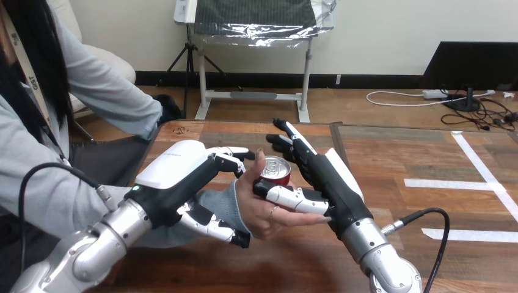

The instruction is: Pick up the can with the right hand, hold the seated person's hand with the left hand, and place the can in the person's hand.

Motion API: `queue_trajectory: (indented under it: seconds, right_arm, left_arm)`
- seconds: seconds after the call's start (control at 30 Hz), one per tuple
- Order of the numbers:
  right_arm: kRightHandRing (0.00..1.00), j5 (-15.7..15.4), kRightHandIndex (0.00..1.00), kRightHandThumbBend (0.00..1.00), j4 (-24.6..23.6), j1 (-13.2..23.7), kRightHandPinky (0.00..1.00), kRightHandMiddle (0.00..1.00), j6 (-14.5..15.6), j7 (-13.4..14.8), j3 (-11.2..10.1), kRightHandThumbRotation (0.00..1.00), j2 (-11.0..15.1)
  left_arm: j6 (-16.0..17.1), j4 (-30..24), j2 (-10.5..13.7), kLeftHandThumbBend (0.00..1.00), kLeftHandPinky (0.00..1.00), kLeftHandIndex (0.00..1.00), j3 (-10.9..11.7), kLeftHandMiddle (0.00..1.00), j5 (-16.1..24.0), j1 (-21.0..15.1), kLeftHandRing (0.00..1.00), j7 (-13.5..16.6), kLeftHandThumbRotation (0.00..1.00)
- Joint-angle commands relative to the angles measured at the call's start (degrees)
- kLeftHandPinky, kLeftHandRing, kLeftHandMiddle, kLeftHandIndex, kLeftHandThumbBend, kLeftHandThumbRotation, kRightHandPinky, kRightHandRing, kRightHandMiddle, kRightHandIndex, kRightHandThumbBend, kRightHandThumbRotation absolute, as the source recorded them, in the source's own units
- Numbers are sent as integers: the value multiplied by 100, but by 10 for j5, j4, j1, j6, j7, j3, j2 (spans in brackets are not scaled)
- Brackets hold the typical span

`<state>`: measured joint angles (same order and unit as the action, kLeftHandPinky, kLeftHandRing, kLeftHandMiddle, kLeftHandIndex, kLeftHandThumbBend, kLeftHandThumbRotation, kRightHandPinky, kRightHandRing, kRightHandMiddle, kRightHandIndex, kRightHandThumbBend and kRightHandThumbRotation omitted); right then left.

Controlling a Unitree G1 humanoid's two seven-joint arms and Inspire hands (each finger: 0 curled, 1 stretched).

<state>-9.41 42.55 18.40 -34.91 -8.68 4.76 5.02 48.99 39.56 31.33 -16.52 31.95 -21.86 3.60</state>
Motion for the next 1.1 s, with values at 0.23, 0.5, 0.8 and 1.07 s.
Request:
queue_trajectory:
  seconds: [0.23, 0.5, 0.8, 1.07]
  right_arm:
    - [100, 30, 100, 100, -27, 38, 100, 100, -42, -4, -20, 60, 19]
    - [100, 42, 100, 100, -21, 41, 100, 100, -72, -8, -25, 61, 28]
    - [100, 57, 100, 100, -41, 35, 100, 100, -89, -22, -30, 64, 47]
    - [100, 65, 100, 100, -71, 24, 100, 100, -88, -25, -34, 69, 60]
  left_arm:
    - [19, -64, -8, 100, 82, 95, 40, 96, -14, 14, 94, 48, 42]
    - [37, -74, -8, 100, 86, 99, 53, 99, -10, 30, 98, 77, 46]
    - [68, -78, -12, 100, 86, 100, 68, 100, -10, 48, 99, 114, 51]
    - [93, -92, -9, 100, 86, 100, 83, 100, -10, 66, 99, 132, 55]
